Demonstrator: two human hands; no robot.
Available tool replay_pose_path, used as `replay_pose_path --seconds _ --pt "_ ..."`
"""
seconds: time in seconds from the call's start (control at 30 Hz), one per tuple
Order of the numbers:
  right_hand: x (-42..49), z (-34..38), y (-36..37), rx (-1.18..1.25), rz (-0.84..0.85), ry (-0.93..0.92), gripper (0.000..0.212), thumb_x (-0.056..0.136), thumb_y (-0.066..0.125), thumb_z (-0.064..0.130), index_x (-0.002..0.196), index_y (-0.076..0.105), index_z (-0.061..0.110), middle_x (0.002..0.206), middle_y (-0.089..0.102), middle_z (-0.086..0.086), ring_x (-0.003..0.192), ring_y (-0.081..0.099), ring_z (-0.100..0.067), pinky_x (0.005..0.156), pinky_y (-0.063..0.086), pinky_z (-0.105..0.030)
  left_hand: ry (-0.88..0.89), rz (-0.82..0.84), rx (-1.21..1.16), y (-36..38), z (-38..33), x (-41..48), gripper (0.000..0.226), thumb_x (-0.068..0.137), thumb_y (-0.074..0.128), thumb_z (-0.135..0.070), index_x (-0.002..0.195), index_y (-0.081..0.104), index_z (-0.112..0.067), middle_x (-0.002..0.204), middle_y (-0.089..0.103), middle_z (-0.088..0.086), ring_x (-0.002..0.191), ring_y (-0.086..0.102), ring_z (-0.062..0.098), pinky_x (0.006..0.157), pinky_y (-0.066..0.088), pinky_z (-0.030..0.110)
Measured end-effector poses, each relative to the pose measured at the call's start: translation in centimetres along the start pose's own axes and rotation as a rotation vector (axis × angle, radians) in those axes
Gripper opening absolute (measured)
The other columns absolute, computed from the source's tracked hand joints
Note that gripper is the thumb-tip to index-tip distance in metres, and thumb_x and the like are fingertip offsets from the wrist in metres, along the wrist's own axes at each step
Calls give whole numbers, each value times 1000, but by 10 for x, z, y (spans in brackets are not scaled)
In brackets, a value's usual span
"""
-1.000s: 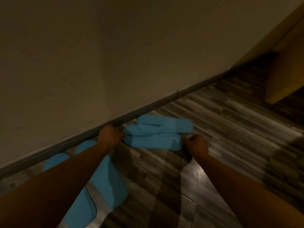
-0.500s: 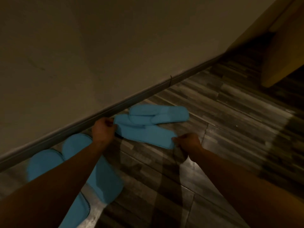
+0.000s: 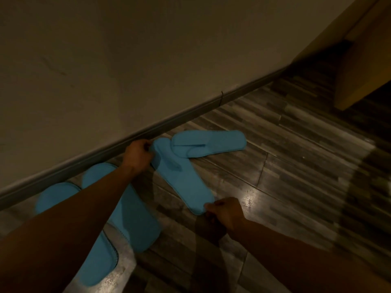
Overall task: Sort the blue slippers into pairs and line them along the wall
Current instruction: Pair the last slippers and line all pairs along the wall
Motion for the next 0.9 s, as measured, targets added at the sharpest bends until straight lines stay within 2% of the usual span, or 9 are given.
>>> replay_pose_path --seconds 0.13,0.23,0.3,0.43,0.47,0.53,0.63,0.7,0.9 --pt "-1 5 3 -65 25 -44 31 79 80 30 91 75 2 67 74 -5 46 66 -7 47 50 -20 60 31 23 2 -6 -4 45 81 68 1 125 60 3 120 67 24 108 65 38 94 50 41" --pt "-4 11 -5 -176 48 -91 34 79 79 38 88 75 5 61 72 -1 43 64 -5 42 50 -19 126 14 55 0 -9 -5 34 80 66 -1 113 65 6 111 69 26 99 66 35 89 52 44" --pt "-2 23 -21 -247 15 -122 34 82 75 42 81 75 7 60 72 -2 45 65 -8 46 54 -22 154 -88 99 -3 -8 -3 31 78 67 -9 105 67 6 102 69 28 96 65 36 87 53 49" --pt "23 67 -78 -304 -172 -235 29 89 66 40 75 68 14 76 75 -9 66 72 -18 69 62 -35 70 -159 -34 3 -23 0 36 83 69 -12 116 65 2 106 70 25 102 65 37 92 49 40" --pt "33 80 -93 -273 -220 -259 25 89 66 39 78 67 16 80 74 -8 68 71 -16 71 61 -35 24 -150 -63 7 -30 3 31 83 70 -18 107 69 1 100 72 24 97 67 34 89 51 39" --pt "52 103 -119 -187 -323 -293 20 89 67 34 88 65 15 88 72 -7 72 67 -12 70 59 -33 -36 -112 -90 18 -41 12 37 77 70 -34 74 71 3 74 71 25 75 70 32 73 57 42" --pt "75 132 -139 -120 -408 -283 35 87 70 34 109 61 8 90 63 -3 74 60 -12 61 52 -26 -45 -62 -17 38 -51 27 52 81 72 -33 48 46 -3 48 47 12 48 50 24 46 36 31" --pt "89 145 -142 -139 -421 -240 44 87 71 35 116 59 4 92 56 -5 80 56 -16 67 51 -29 5 -18 111 49 -57 34 52 84 70 -32 48 39 -10 47 41 3 49 49 23 45 29 28" --pt "128 147 -134 -158 -361 -156 51 79 78 37 115 63 5 114 67 -14 96 64 -24 82 57 -37 15 25 245 57 -59 45 39 81 72 -32 63 50 -6 61 51 7 69 61 34 59 48 38"
Point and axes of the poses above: each hand's wrist, its own x-axis towards the middle knuckle, its own y-axis out of the palm, z = x × y, the point moved 5 cm from there along x, towards the middle knuckle
